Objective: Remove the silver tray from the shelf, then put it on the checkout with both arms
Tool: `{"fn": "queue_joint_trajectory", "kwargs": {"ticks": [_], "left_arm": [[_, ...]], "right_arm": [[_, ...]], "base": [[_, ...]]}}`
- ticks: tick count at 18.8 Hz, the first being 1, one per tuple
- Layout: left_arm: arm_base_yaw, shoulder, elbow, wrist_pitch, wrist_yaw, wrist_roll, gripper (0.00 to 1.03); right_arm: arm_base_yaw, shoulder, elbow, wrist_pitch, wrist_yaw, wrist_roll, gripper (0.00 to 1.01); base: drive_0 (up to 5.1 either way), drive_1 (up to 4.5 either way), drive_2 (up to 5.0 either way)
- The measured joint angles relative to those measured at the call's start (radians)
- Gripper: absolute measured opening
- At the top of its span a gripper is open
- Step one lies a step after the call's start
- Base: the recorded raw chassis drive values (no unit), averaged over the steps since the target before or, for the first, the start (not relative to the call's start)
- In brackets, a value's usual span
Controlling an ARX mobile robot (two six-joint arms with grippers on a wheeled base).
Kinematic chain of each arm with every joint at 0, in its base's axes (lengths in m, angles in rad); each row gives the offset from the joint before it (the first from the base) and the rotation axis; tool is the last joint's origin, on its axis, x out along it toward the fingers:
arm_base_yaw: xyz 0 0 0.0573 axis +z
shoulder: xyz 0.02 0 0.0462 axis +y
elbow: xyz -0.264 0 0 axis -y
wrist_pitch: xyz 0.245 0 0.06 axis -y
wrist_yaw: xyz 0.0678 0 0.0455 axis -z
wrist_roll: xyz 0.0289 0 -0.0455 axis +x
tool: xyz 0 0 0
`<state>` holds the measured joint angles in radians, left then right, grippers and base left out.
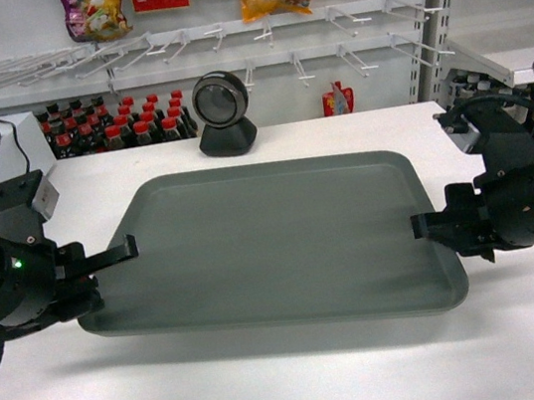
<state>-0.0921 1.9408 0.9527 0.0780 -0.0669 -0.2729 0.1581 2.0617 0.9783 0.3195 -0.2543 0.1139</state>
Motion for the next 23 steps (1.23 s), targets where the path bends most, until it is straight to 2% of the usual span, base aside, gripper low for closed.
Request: {"fn": "queue_joint_trajectory", "kwargs": {"ticks": [3, 6, 7, 8, 9, 10, 12, 13, 15, 16, 17, 18, 19, 20, 21, 22, 23], "left_arm": [[0.005, 0.063, 0.05, -0.034, -0.003, 0.004, 0.03], [0.003, 0.122, 0.077, -0.058, -0.006, 0.006, 0.03], [0.0, 0.133, 0.085, -0.061, -0.008, 0.007, 0.03], [-0.003, 0.136, 0.097, -0.055, -0.026, 0.012, 0.1], [-0.003, 0.141, 0.114, -0.066, -0.07, 0.011, 0.2], [-0.002, 0.142, 0.116, -0.063, -0.09, 0.008, 0.29], [0.003, 0.129, 0.111, -0.049, -0.086, -0.01, 0.45], [0.004, 0.099, 0.093, -0.035, -0.082, -0.025, 0.54], [-0.008, -0.047, 0.032, 0.064, -0.103, -0.077, 0.73], [-0.023, -0.149, -0.002, 0.172, -0.141, -0.069, 0.79], [-0.019, -0.268, -0.086, 0.469, -0.071, -0.001, 0.69], [-0.015, -0.369, -0.2, 0.708, -0.029, 0.113, 0.56], [0.0, -0.419, -0.322, 0.847, -0.021, 0.185, 0.43], [0.014, -0.425, -0.42, 0.898, -0.014, 0.223, 0.3], [0.025, -0.44, -0.502, 0.911, -0.009, 0.238, 0.18], [0.03, -0.509, -0.562, 0.927, 0.001, 0.251, 0.03], [0.031, -0.533, -0.575, 0.935, 0.002, 0.251, 0.0]], "right_arm": [[0.027, 0.073, 0.064, -0.03, 0.066, -0.031, 0.03], [0.042, 0.109, 0.079, -0.05, 0.111, -0.052, 0.03], [0.046, 0.112, 0.075, -0.048, 0.113, -0.078, 0.09], [0.046, 0.112, 0.07, -0.055, 0.111, -0.117, 0.19], [0.046, 0.111, 0.062, -0.042, 0.113, -0.138, 0.28], [0.044, 0.109, 0.053, -0.032, 0.128, -0.145, 0.38], [0.028, 0.095, 0.033, 0.004, 0.129, -0.138, 0.54], [0.009, 0.056, 0.011, 0.03, 0.109, -0.135, 0.63], [-0.042, -0.098, -0.031, 0.103, 0.053, -0.08, 0.8], [-0.043, -0.189, -0.098, 0.352, 0.17, -0.086, 0.73], [-0.049, -0.301, -0.174, 0.557, 0.286, -0.091, 0.62], [-0.056, -0.391, -0.277, 0.713, 0.342, -0.094, 0.49], [-0.069, -0.425, -0.382, 0.776, 0.344, -0.098, 0.36], [-0.076, -0.432, -0.476, 0.779, 0.338, -0.101, 0.23], [-0.083, -0.453, -0.553, 0.811, 0.332, -0.104, 0.1], [-0.089, -0.51, -0.611, 0.855, 0.325, -0.106, 0.02], [-0.089, -0.529, -0.625, 0.856, 0.323, -0.108, 0.02]], "base": [[0.0, 0.0, 0.0], [0.0, 0.0, 0.0], [0.0, 0.0, 0.0], [0.0, 0.0, 0.0], [0.0, 0.0, 0.0], [0.0, 0.0, 0.0], [0.0, 0.0, 0.0], [0.0, 0.0, 0.0], [0.0, 0.0, 0.0], [0.0, 0.0, 0.0], [0.0, 0.0, 0.0], [0.0, 0.0, 0.0], [0.0, 0.0, 0.0], [0.0, 0.0, 0.0], [0.0, 0.0, 0.0], [0.0, 0.0, 0.0], [0.0, 0.0, 0.0]]}}
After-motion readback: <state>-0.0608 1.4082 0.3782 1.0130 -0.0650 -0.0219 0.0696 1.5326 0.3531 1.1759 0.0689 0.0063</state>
